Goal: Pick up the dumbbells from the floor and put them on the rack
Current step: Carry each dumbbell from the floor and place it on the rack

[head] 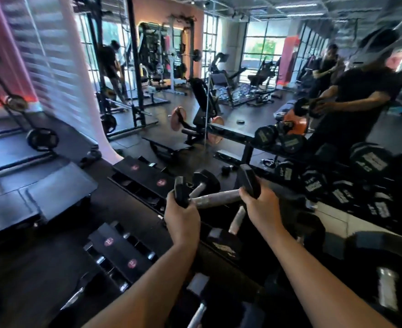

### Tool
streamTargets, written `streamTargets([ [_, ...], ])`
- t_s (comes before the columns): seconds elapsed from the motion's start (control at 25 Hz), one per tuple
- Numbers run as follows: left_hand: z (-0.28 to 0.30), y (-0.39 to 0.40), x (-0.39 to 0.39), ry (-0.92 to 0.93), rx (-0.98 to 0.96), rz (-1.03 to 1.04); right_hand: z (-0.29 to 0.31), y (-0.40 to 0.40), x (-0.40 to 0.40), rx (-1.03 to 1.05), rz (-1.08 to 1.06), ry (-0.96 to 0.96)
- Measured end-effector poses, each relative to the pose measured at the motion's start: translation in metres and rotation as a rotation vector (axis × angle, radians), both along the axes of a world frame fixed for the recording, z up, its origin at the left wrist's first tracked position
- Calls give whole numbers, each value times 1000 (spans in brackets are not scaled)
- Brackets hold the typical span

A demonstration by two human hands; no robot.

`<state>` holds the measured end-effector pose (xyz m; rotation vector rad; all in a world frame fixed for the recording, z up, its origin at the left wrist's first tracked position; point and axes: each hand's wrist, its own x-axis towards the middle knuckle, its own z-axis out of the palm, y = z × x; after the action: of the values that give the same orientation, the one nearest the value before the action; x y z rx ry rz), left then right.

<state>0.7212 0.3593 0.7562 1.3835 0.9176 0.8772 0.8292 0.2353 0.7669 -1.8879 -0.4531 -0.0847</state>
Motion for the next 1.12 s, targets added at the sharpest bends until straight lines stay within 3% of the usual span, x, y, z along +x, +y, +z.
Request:
streamTargets([
  [0.32,-5,103,35,-8,-91,257,0,137,65,-77,257,-38],
  [0.56,-41,183,92,-38,-240,351,-17,243,132,-242,395,-35],
  [0.8,-89,261,158,-2,-342,482,-67,342,205,-367,465,-2],
  [1.12,-157,316,224,80,-436,508,-143,407,274,-443,446,103],
])
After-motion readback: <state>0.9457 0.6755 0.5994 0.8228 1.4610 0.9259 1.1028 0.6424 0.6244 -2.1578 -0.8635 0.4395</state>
